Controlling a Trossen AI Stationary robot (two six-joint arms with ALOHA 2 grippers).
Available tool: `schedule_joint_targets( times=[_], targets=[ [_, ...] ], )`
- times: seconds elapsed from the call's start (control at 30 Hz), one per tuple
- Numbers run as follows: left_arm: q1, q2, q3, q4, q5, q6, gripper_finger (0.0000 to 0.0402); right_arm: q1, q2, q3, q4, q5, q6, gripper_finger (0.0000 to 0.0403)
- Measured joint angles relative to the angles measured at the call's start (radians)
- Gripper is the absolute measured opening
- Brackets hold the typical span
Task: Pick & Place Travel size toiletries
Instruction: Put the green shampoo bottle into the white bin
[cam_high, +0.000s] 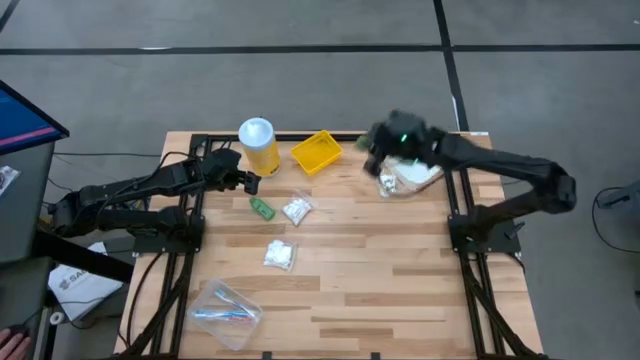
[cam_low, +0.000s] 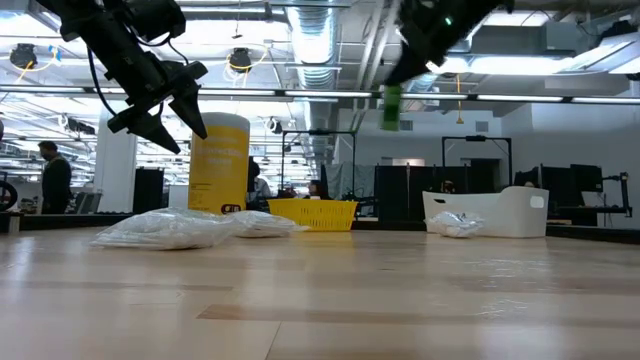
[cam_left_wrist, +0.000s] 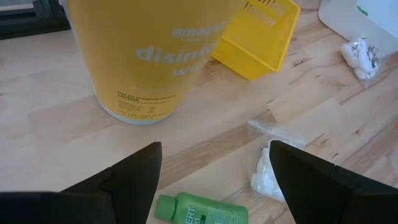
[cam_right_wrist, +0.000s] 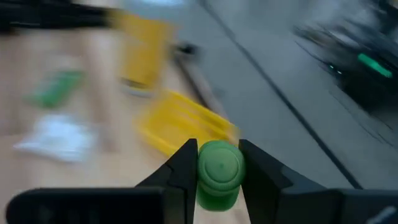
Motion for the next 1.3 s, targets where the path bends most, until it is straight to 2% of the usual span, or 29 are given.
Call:
schedule_joint_targets(
  times=[0.07, 0.27, 0.43, 0.6, 0.83, 1.0, 1.13, 1.3],
  targets=[
    [0.000, 0.000, 0.000, 0.000, 0.000, 0.000, 0.0294, -0.092, -0.022, 0.000, -0.047, 0.029, 0.017, 0.0084],
    [0.000, 0.000, 0.000, 0.000, 0.000, 0.002, 0.0294, -0.313, -0.017, -0.001, -0.128, 0.022, 0.051, 0.0084],
    [0.000, 0.000, 0.000, 0.000, 0.000, 0.004, 0.0294, -0.413, -0.040, -0.124, -0.052, -0.069, 0.070, 0.0085],
    [0.000, 0.000, 0.000, 0.000, -0.005, 0.004, 0.0294, -0.488, -0.077, -0.270, 0.054, -0.075, 0.058, 0.0085],
    [0.000, 0.000, 0.000, 0.000, -0.021, 0.004, 0.0294, -0.557, -0.050, -0.380, 0.165, -0.107, 0.068, 0.0086],
    [0.000, 0.000, 0.000, 0.000, -0.024, 0.004, 0.0294, -0.593, 0.014, -0.395, 0.216, -0.123, 0.062, 0.0086],
    [0.000, 0.000, 0.000, 0.000, -0.024, 0.004, 0.0294, -0.630, 0.067, -0.410, 0.257, -0.188, 0.062, 0.0087],
    [0.000, 0.000, 0.000, 0.000, -0.024, 0.004, 0.0294, -0.657, 0.125, -0.423, 0.294, -0.192, 0.030, 0.0087]
  ],
)
